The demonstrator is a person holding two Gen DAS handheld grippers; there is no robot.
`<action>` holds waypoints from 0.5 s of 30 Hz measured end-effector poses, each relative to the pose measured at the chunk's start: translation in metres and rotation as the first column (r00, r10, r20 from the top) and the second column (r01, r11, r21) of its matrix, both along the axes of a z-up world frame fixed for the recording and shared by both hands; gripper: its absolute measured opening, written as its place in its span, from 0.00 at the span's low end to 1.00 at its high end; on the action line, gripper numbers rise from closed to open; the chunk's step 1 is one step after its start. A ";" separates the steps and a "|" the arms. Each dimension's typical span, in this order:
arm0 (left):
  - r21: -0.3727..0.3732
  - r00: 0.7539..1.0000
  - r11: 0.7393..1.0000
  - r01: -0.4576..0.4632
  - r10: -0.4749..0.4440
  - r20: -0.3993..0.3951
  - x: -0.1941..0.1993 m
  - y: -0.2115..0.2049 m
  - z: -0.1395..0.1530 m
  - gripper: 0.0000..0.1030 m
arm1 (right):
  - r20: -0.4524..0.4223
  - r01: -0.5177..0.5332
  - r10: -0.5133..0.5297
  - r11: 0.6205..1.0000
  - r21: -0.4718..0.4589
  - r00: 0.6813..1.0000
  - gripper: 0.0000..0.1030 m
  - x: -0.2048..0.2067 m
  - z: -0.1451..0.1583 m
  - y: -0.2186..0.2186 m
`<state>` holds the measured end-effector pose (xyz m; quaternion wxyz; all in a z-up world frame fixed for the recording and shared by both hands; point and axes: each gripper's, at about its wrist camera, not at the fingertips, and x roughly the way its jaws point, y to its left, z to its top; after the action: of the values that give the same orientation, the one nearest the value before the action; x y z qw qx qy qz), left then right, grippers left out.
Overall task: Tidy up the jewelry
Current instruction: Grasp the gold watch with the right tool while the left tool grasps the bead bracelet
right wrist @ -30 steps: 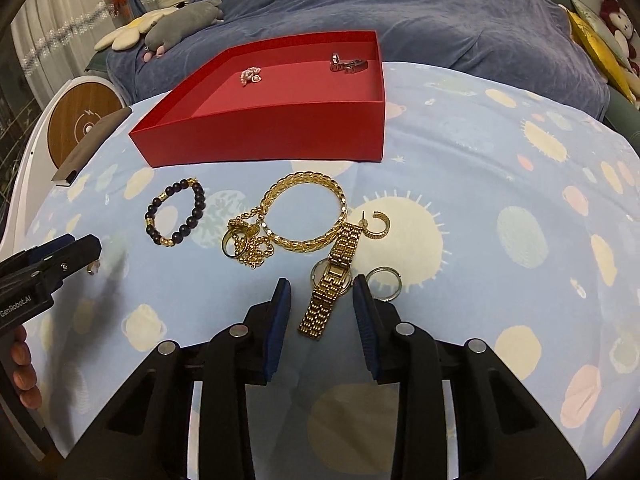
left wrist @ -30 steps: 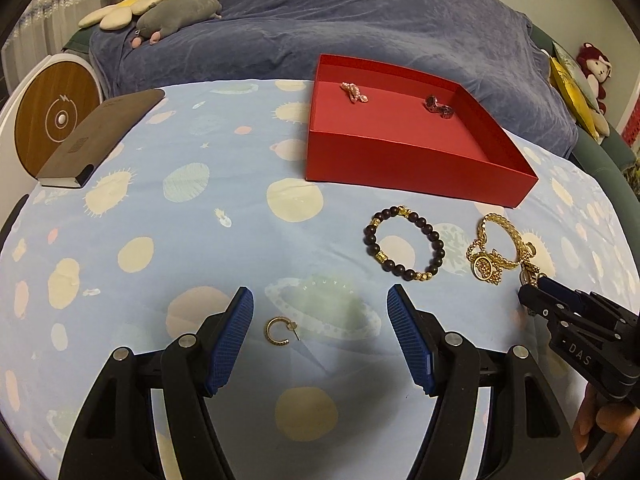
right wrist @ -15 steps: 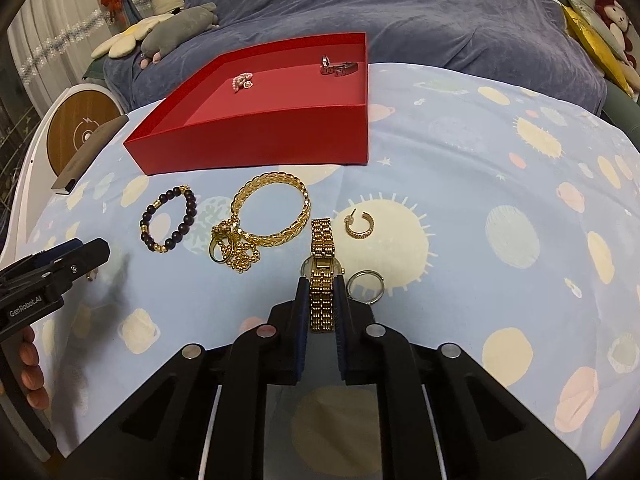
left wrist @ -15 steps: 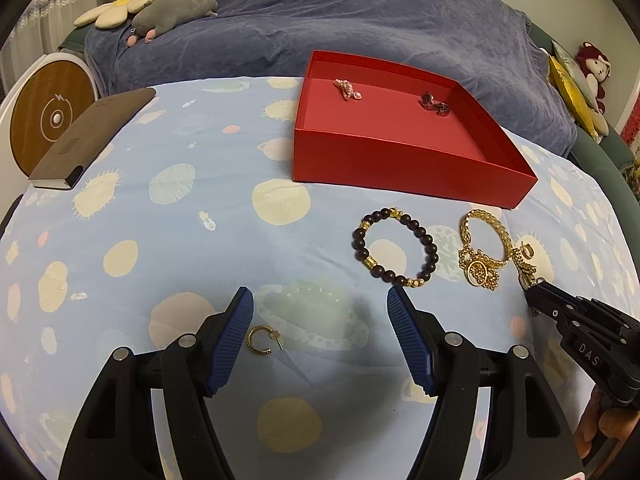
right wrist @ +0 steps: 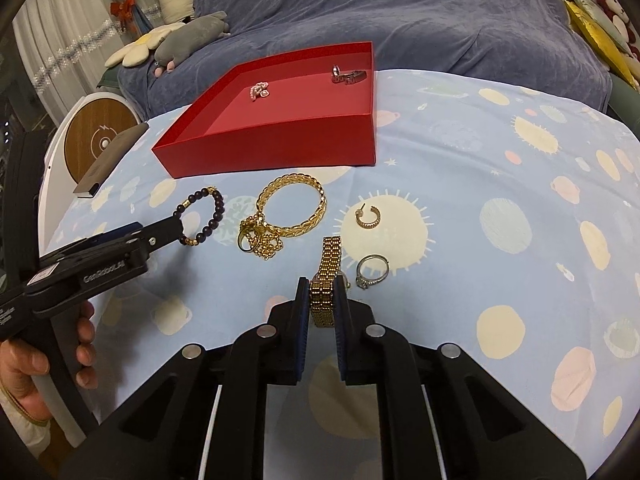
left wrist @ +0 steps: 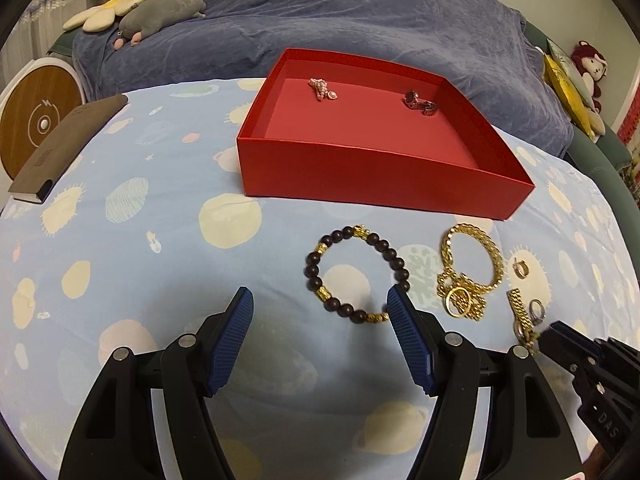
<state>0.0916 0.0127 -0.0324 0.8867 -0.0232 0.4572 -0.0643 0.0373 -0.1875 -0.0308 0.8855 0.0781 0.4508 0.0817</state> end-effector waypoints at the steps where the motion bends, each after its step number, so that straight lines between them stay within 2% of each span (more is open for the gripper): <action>1: 0.000 1.000 1.000 -0.009 0.009 -0.002 0.004 0.000 -0.002 0.64 | 0.000 0.000 0.000 1.000 0.000 1.000 0.11 -0.001 0.000 0.000; 4: 0.006 1.000 1.000 -0.027 0.027 -0.014 0.012 0.000 -0.008 0.51 | 0.003 -0.003 0.003 1.000 0.005 1.000 0.11 -0.002 0.002 -0.002; 7: 0.050 1.000 0.998 -0.023 0.023 0.013 0.012 -0.003 -0.010 0.39 | 0.007 -0.002 0.002 1.000 0.014 1.000 0.11 -0.004 0.005 -0.005; 9: 0.075 1.000 0.997 -0.018 0.016 0.024 0.011 -0.005 -0.010 0.16 | 0.012 0.001 -0.002 1.000 0.021 1.000 0.11 -0.006 0.008 -0.007; 10: 0.082 1.000 0.996 -0.014 0.012 0.024 0.011 -0.005 -0.010 0.10 | 0.016 0.002 -0.002 1.000 0.024 1.000 0.11 -0.007 0.010 -0.008; 11: 0.081 1.000 0.997 -0.011 0.009 0.020 0.011 -0.005 -0.010 0.06 | 0.023 0.002 -0.003 1.000 0.026 1.000 0.11 -0.009 0.013 -0.008; 15: 0.077 1.000 0.997 -0.004 0.002 0.026 0.009 -0.004 -0.003 0.05 | 0.045 0.004 -0.005 0.999 0.034 0.999 0.11 -0.011 0.024 -0.011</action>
<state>0.1009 0.0087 -0.0358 0.8928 0.0110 0.4479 -0.0457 0.0263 -0.1986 -0.0071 0.8942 0.0922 0.4289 0.0891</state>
